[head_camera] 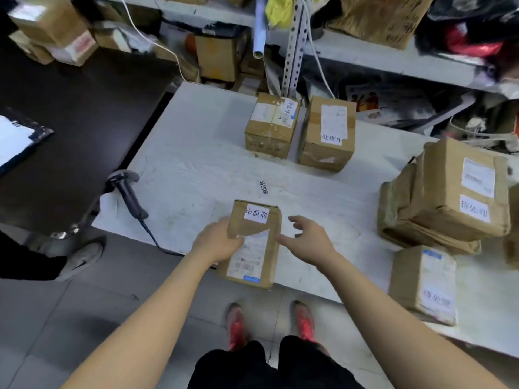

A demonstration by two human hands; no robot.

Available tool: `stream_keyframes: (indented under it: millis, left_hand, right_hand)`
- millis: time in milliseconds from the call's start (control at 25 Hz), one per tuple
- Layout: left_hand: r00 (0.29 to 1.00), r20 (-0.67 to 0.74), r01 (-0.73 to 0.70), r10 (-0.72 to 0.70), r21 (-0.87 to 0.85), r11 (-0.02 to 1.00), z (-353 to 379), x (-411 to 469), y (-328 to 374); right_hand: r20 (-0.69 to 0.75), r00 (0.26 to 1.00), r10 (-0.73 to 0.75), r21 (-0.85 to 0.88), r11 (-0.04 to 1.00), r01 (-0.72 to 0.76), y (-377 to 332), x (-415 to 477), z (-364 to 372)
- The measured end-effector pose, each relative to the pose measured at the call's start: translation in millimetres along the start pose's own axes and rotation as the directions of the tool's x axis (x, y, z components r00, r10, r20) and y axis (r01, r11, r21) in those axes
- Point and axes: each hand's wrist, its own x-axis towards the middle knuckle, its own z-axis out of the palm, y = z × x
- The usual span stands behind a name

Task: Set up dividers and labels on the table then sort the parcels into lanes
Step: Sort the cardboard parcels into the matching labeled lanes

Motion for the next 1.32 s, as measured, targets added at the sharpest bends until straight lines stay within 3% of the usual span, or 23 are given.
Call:
stream_keyframes:
  millis: [160,400,520,720,1040,1320]
  left_hand:
    - [0.996,0.08,-0.012,0.029,-0.205,0.979,17.3,3.3,-20.3]
    - [0.979,0.122,-0.159,0.165,-0.06,0.985,8.9,17.2,-5.4]
    - [0.973,0.078,-0.218,0.218,-0.012,0.976,-4.9,18.5,22.3]
    - [0.959,-0.137,-0.236,0.247,0.093,0.967,-18.0,-3.1,89.2]
    - [0.875,-0.253,-0.431,0.414,-0.017,0.902,-9.2,-68.9,190.4]
    - [0.851,-0.285,-0.494,0.442,-0.145,0.857,55.7,-135.6,278.3]
  right_hand:
    - [0.04,0.981,0.19,0.193,0.962,-0.194,-3.4,-9.3,47.4]
    - [-0.039,0.982,0.187,0.326,0.931,-0.165,-1.4,-16.6,60.5]
    - [-0.097,0.975,0.198,0.406,0.902,-0.143,-9.1,-27.6,34.1]
    - [-0.206,0.966,0.157,0.506,0.862,-0.032,-11.2,-47.6,-27.1]
    - [-0.378,0.924,0.056,0.492,0.858,0.149,26.3,-106.1,-133.0]
    - [-0.428,0.904,-0.002,0.475,0.85,0.227,109.0,-165.9,-213.7]
